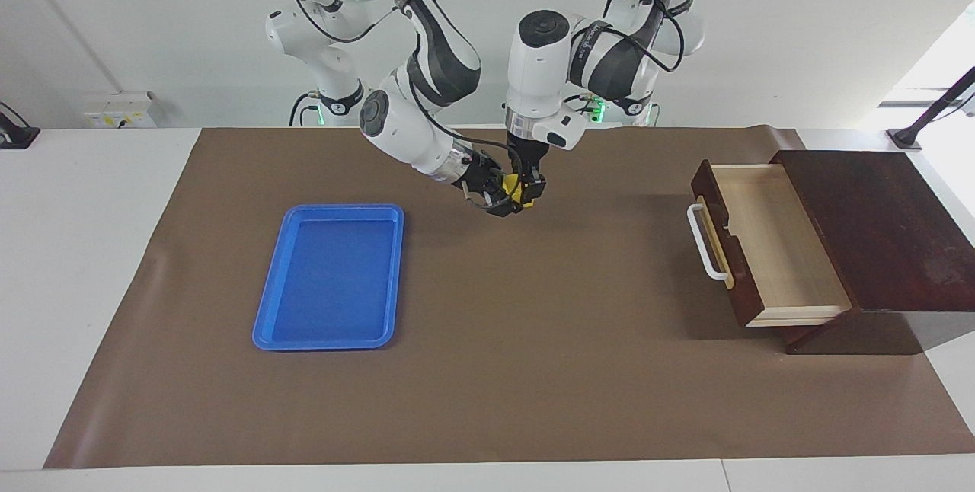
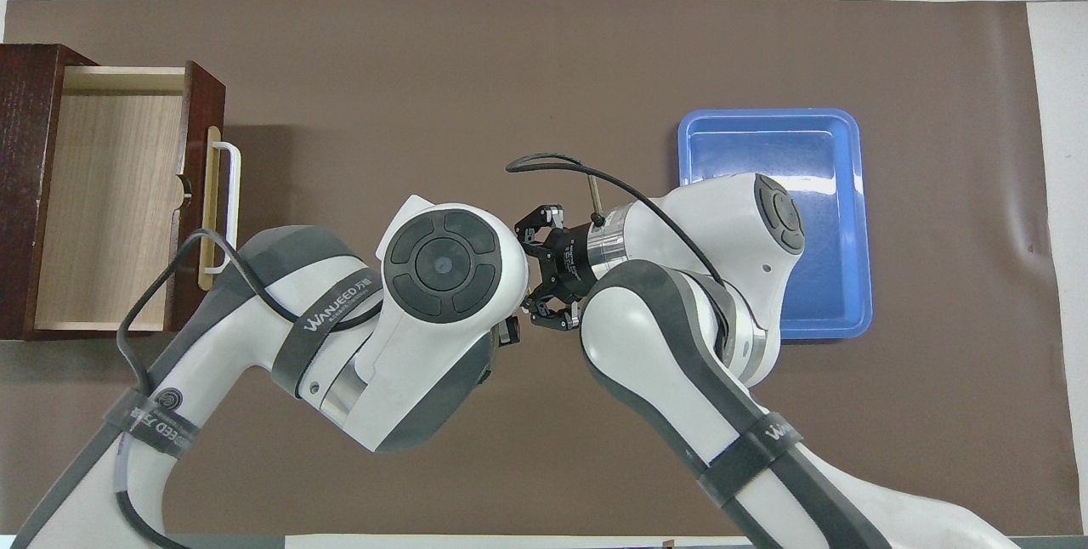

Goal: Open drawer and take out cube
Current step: 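Grasp the yellow cube with the right gripper from the left gripper, then carry the cube toward the tray while the left gripper withdraws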

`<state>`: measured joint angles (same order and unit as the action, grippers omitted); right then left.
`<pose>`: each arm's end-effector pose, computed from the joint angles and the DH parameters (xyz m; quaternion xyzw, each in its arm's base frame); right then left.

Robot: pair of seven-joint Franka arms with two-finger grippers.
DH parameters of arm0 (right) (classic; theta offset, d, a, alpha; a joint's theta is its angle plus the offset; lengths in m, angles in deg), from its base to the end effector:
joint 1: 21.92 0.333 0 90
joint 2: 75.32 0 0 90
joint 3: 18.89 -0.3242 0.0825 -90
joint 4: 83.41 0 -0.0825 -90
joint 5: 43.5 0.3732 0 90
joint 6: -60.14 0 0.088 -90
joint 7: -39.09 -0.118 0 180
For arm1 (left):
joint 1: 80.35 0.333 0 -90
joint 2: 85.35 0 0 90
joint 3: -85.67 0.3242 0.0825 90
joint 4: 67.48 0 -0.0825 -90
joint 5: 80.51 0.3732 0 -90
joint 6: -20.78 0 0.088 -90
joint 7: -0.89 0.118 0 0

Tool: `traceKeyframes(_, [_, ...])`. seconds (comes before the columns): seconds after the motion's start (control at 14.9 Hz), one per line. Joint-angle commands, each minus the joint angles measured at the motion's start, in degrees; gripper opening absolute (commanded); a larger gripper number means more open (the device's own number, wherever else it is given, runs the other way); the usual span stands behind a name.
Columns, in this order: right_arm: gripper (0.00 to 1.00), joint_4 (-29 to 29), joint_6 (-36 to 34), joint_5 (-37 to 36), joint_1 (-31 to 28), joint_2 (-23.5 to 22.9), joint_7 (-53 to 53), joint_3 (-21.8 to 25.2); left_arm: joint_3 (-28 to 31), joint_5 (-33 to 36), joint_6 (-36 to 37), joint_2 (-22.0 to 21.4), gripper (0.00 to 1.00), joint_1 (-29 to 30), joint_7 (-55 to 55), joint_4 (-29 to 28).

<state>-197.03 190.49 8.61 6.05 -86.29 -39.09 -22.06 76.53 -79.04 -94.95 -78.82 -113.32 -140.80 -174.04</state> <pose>0.5036 0.3332 0.3940 -0.7140 0.6029 0.2628 0.2403 0.4391 -0.3906 0.4622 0.6489 0.7605 0.0019 0.0239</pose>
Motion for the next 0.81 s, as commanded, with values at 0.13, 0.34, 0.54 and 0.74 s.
traceKeyframes(0.13, [0.00, 0.1, -0.2, 1.2, -0.1, 0.9, -1.1, -0.1, 0.6, -0.6, 0.0, -0.6, 0.76, 0.4, -1.0, -0.5])
traceKeyframes(0.34, [0.00, 0.2, -0.4, 1.2, -0.2, 0.9, -1.2, -0.1, 1.1, -0.1, 5.1, -0.6, 1.00, 2.3, -0.6, 2.8])
traceKeyframes(0.54, [0.00, 0.6, -0.6, 1.2, -0.5, 0.7, -1.4, 0.1, 1.1, -0.1, 8.3, -1.2, 1.00, 8.3, 7.5, 3.3])
traceKeyframes(0.74, [0.00, 1.2, -2.1, 1.0, -5.4, 0.4, -1.3, 0.4, 1.1, -0.1, 7.8, -0.8, 1.00, 15.9, 15.0, 3.0])
